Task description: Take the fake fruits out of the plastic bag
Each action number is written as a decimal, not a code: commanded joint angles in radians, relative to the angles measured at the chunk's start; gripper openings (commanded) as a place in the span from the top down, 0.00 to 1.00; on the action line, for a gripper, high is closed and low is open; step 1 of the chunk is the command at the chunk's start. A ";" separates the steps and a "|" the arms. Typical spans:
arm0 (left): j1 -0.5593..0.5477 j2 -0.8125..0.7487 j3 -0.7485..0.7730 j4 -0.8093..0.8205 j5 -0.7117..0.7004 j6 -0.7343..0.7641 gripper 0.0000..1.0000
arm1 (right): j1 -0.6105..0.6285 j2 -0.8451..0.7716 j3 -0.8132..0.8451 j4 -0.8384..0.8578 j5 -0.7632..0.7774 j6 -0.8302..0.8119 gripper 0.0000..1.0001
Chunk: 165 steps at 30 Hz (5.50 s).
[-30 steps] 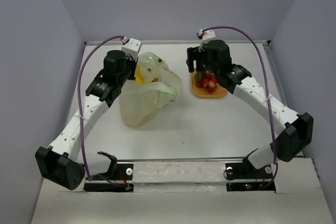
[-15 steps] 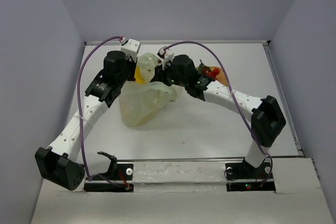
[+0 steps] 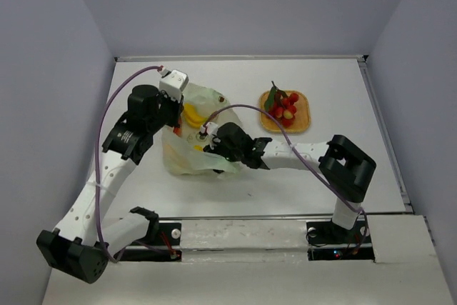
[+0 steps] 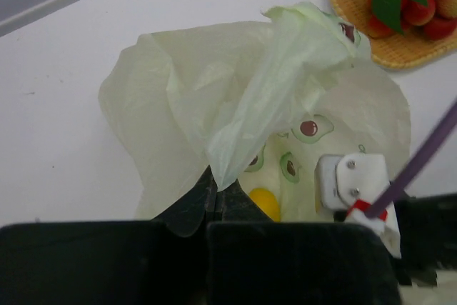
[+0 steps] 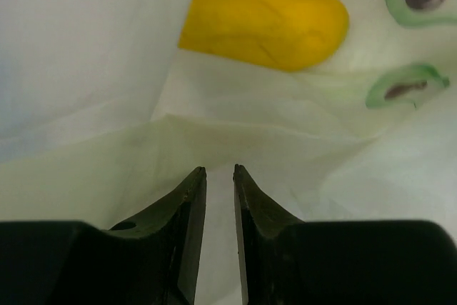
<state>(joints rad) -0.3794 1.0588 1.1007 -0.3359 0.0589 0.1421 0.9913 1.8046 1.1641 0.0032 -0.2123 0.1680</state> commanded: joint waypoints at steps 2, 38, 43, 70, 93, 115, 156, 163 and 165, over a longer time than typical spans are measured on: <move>0.036 -0.147 -0.058 -0.115 0.252 0.138 1.00 | -0.005 -0.040 -0.063 0.009 0.154 0.013 0.72; 0.051 0.026 0.019 0.127 0.121 -0.157 1.00 | -0.118 0.745 1.017 -0.167 0.433 0.205 0.06; 0.062 0.032 0.018 0.133 0.113 -0.154 1.00 | -0.118 0.763 0.977 -0.210 0.338 0.087 0.07; 0.143 0.098 0.085 0.141 -0.123 -0.098 1.00 | -0.191 0.003 0.530 -0.152 -0.051 0.055 0.99; 0.146 0.092 0.300 0.143 -0.149 -0.151 1.00 | -0.235 0.016 0.424 -0.126 -0.401 0.008 0.90; 0.137 0.153 0.297 0.075 -0.166 -0.075 1.00 | -0.253 -0.186 0.442 0.083 -0.415 0.133 0.97; 0.137 0.121 0.246 0.090 -0.148 -0.075 1.00 | -0.819 0.038 0.376 -0.378 -0.108 0.168 0.63; 0.137 0.125 0.237 0.097 -0.145 -0.075 1.00 | -0.810 0.055 0.358 -0.420 -0.141 0.136 0.42; 0.137 0.127 0.238 0.097 -0.140 -0.075 1.00 | -0.810 0.053 0.356 -0.427 -0.131 0.127 0.38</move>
<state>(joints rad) -0.2401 1.2125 1.3483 -0.2752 -0.0940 0.0692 0.1764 1.8576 1.5093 -0.4053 -0.3542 0.3309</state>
